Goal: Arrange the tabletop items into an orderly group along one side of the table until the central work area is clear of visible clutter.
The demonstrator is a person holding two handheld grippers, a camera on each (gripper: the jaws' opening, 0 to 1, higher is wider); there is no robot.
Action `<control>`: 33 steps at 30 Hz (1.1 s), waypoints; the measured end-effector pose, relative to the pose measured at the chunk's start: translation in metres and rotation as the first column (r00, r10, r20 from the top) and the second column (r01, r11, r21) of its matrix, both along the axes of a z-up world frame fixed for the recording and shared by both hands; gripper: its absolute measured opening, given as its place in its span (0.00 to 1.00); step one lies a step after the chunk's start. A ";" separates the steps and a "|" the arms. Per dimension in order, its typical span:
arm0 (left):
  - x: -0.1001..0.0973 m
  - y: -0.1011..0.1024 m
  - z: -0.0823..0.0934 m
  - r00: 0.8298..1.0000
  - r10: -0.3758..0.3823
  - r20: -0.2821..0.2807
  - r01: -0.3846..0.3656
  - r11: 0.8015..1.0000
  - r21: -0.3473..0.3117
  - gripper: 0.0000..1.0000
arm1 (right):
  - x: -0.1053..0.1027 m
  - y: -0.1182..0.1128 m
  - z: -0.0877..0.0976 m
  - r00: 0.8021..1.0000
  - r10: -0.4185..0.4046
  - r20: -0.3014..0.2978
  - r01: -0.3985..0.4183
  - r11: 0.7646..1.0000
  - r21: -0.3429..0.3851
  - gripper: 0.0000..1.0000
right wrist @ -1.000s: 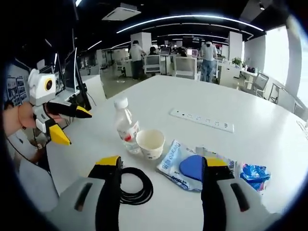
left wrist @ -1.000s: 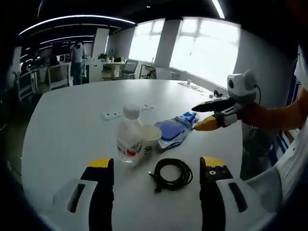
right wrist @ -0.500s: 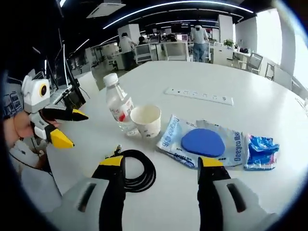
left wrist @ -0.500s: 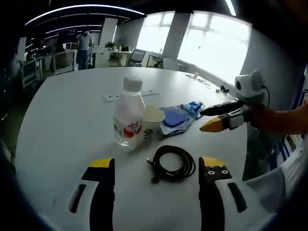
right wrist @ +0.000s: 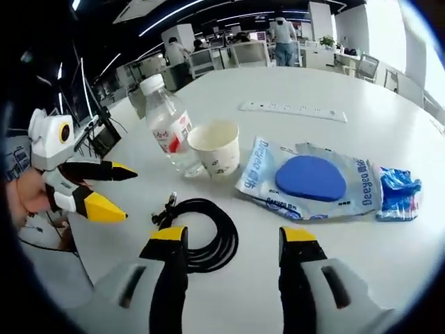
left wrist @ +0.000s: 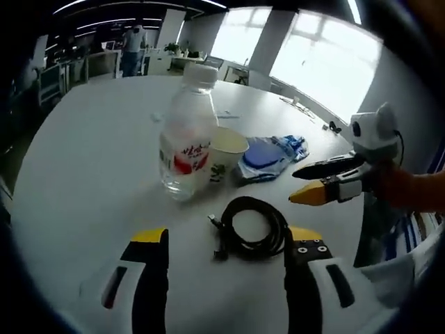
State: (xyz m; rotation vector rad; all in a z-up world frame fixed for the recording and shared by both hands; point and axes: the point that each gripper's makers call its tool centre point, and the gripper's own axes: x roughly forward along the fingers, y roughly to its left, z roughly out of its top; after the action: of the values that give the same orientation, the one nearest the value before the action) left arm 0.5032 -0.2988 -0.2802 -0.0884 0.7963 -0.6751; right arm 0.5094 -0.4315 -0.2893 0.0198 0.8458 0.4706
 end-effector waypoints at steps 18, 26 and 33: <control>0.005 -0.016 -0.026 0.998 0.031 -0.062 -0.027 0.998 0.065 0.59 | -0.003 0.012 -0.029 0.996 0.006 -0.084 -0.008 1.000 -0.026 0.41; 0.008 -0.025 -0.031 0.999 0.010 -0.053 -0.004 0.994 0.112 0.55 | -0.003 0.015 -0.035 0.995 0.004 -0.102 -0.008 0.999 -0.034 0.34; 0.009 -0.028 -0.040 0.998 0.013 -0.064 -0.003 0.989 0.148 0.48 | -0.003 0.016 -0.042 0.992 0.005 -0.123 -0.010 0.999 -0.039 0.30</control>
State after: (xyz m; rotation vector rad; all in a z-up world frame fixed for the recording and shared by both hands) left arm 0.5120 -0.3268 -0.3203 0.0216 0.9056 -0.6059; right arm 0.5059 -0.4150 -0.3317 0.0088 0.9760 0.4627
